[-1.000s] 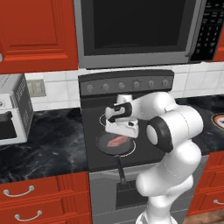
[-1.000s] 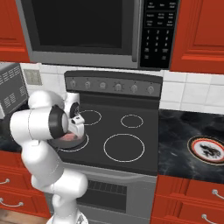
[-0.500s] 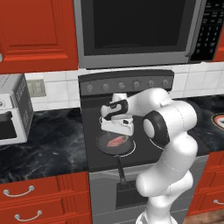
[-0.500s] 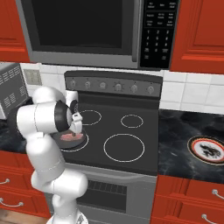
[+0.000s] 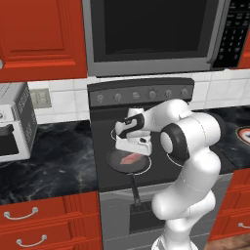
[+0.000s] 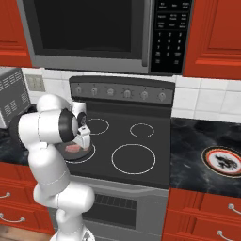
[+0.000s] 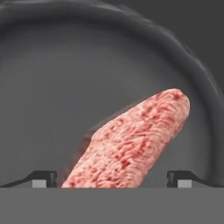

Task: Place the steak on the plate and place the avocado on the same plate.

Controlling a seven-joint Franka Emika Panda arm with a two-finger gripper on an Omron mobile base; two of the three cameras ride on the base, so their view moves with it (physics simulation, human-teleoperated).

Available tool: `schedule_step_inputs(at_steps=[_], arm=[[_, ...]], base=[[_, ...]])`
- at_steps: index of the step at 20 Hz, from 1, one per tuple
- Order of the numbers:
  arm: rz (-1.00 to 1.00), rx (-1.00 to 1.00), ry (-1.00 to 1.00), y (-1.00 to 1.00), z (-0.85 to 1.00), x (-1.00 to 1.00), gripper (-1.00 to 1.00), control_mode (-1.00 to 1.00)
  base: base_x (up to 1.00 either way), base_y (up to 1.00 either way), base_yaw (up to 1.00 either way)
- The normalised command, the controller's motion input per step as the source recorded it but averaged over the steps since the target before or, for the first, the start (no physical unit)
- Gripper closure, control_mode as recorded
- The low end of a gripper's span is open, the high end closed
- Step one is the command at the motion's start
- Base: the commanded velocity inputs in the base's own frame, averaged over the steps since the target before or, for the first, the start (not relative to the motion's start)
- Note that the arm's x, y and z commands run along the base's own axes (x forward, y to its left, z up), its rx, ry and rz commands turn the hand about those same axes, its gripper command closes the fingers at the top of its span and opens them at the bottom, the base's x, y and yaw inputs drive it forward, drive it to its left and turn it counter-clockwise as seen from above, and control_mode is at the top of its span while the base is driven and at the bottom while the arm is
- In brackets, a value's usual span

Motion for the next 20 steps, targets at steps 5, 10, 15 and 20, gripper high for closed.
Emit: schedule_step_inputs(at_steps=[5,10,15,20], arm=[[0.00,0.00,0.00,0.00,0.00,0.21,-1.00,-1.00],[0.00,0.00,0.00,0.00,-0.07,0.06,-1.00,-1.00],[0.00,0.00,0.00,0.00,-0.22,0.00,-1.00,-1.00],[0.00,0.00,0.00,0.00,-0.18,0.00,-1.00,-1.00]], base=[[0.00,0.00,0.00],[0.00,0.00,0.00],[0.00,0.00,0.00],[0.00,0.00,0.00]])
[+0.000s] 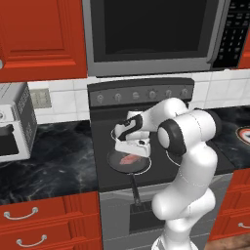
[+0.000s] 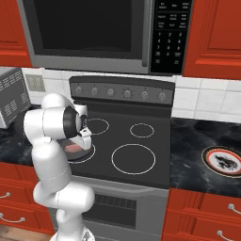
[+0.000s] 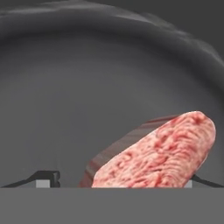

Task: Place the steak on the plate and place the avocado on the same plate.

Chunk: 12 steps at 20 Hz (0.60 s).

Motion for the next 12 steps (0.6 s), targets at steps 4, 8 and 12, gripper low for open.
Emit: schedule_step_inputs(at_steps=[4,8,12], arm=[[0.00,0.00,0.00,0.00,0.00,0.00,-1.00,-1.00],[0.00,0.00,0.01,0.00,0.00,0.00,1.00,-1.00],[0.00,0.00,0.00,0.00,0.00,0.00,1.00,-1.00]], base=[[0.00,0.00,0.00],[0.00,0.00,0.00],[0.00,0.00,0.00]])
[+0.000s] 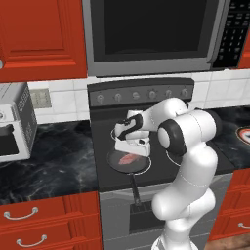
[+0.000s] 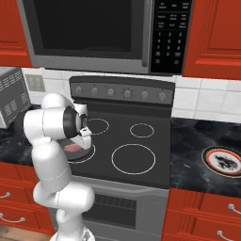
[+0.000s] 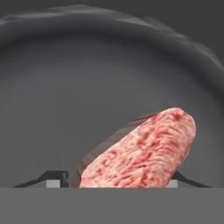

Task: Place the steak on the plate and place the avocado on the same plate.

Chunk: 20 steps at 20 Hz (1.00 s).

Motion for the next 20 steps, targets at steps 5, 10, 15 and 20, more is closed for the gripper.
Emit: schedule_step_inputs(at_steps=[5,10,15,20], arm=[[0.00,0.00,0.00,0.00,0.03,0.00,1.00,-1.00],[0.00,0.04,-0.01,-0.10,0.82,0.00,1.00,-1.00],[0.00,0.08,-0.08,-0.45,0.67,-0.31,1.00,-1.00],[0.05,0.01,-0.04,-0.40,0.33,-0.55,1.00,-1.00]], base=[[0.00,0.00,0.00],[0.00,0.00,0.00],[0.00,0.00,0.00],[0.00,0.00,0.00]])
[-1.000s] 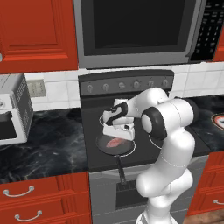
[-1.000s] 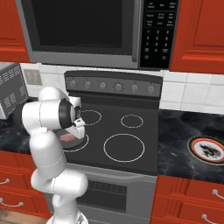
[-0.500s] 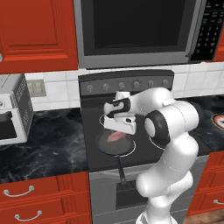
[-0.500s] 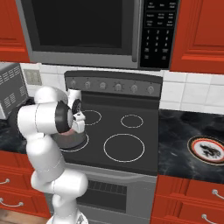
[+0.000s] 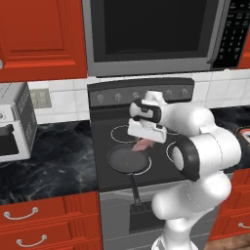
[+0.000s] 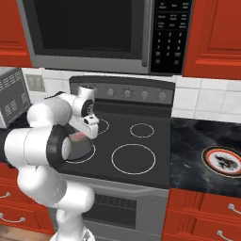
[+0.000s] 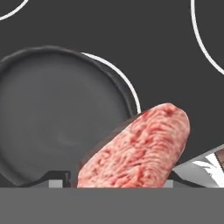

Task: Place the steak on the plate and place the avocado on the same plate.

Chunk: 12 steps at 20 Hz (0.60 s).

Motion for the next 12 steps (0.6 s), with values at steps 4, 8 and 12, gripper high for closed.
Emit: schedule_step_inputs(at_steps=[4,8,12], arm=[[0.20,-0.02,-0.07,-0.16,0.59,-0.75,1.00,-1.00],[0.31,-0.06,-0.10,-0.10,0.66,-0.82,1.00,-1.00],[0.33,-0.04,-0.09,-0.20,0.54,-0.61,1.00,-1.00]], base=[[0.00,0.00,0.00],[0.00,0.00,0.00],[0.00,0.00,0.00]])
